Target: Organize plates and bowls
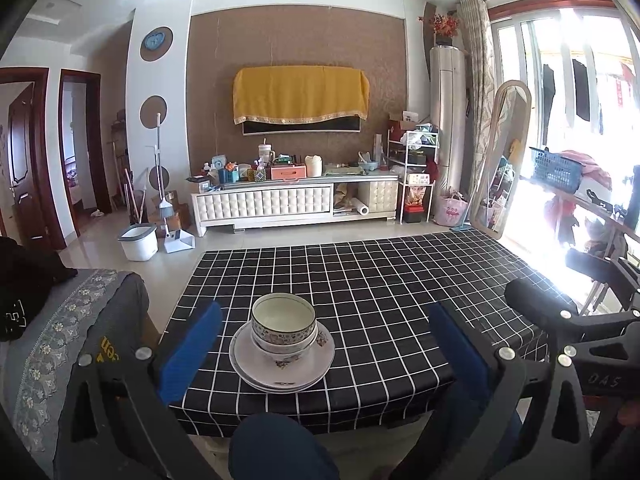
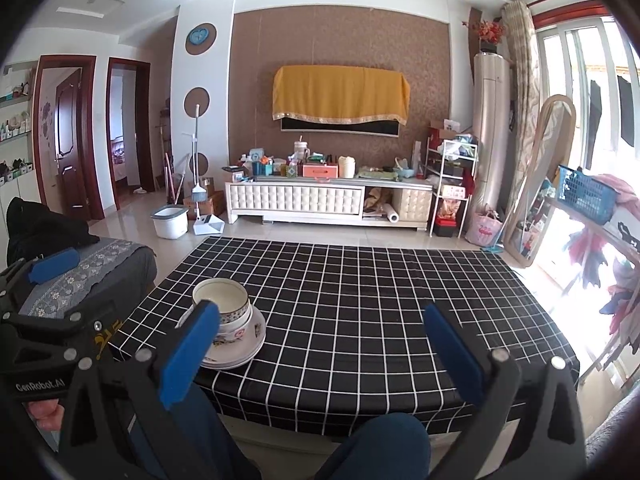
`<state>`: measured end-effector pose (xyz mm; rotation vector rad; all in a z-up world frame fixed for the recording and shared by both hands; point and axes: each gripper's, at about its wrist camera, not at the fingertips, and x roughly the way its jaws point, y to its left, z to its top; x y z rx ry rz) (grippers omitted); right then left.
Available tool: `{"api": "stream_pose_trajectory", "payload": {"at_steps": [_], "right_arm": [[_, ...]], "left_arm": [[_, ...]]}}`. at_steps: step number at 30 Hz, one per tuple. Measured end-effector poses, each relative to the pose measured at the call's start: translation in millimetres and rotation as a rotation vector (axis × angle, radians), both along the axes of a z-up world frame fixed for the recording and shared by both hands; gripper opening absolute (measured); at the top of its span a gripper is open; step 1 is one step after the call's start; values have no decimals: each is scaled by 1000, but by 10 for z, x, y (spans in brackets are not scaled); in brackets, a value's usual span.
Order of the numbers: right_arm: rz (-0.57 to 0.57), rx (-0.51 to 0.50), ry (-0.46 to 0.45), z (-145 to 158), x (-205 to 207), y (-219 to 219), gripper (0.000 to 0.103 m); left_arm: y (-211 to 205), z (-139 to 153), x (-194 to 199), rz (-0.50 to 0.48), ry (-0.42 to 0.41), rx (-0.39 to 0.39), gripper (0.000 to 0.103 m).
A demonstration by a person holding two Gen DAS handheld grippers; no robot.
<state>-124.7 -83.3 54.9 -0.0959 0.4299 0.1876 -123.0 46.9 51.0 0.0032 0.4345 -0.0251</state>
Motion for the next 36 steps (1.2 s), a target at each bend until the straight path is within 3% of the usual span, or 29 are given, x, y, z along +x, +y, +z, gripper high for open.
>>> {"api": "stream_pose_trajectory", "payload": {"at_steps": [36], "right_arm": [[-3, 0, 11, -25, -20, -30, 103]], "left_arm": [[39, -74, 6, -27, 29, -48, 103]]}}
